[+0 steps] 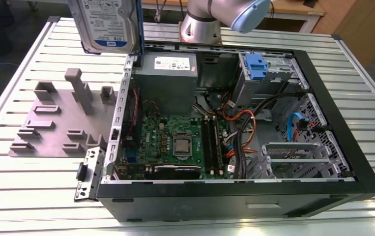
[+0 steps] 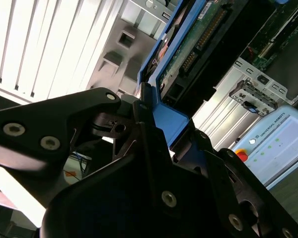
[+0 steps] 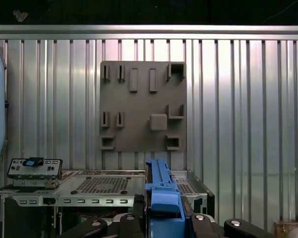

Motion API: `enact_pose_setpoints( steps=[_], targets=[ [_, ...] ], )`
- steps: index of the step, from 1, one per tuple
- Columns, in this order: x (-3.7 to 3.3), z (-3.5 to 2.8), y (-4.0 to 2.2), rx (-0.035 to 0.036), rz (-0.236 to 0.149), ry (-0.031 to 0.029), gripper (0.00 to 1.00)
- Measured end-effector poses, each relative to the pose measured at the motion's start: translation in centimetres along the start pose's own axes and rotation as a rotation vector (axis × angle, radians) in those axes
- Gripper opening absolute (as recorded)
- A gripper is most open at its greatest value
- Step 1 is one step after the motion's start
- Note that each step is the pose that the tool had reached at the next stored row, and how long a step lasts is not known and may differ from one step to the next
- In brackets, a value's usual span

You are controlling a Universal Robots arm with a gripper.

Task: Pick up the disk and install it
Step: 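Pick up the disk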

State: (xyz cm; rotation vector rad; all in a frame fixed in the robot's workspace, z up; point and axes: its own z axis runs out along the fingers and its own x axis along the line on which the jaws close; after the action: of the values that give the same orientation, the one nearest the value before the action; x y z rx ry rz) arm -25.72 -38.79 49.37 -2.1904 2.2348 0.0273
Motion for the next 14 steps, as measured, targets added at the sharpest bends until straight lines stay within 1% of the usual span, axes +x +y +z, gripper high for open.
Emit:
enact_pose_setpoints(
  steps=[3,9,11,14],
  targets=[
    [0.00,-0.01,-0.38,-0.0001,0.000,0.0001,0.36],
    [0.04,-0.01,-0.43,-0.0001,0.000,0.0000,0.36],
    [0.26,-0.01,-0.43,-0.0001,0.000,0.0000,0.36],
    [0.84,-0.02,-0.44,0.0001,0.000,-0.0001,0.36]
  ],
)
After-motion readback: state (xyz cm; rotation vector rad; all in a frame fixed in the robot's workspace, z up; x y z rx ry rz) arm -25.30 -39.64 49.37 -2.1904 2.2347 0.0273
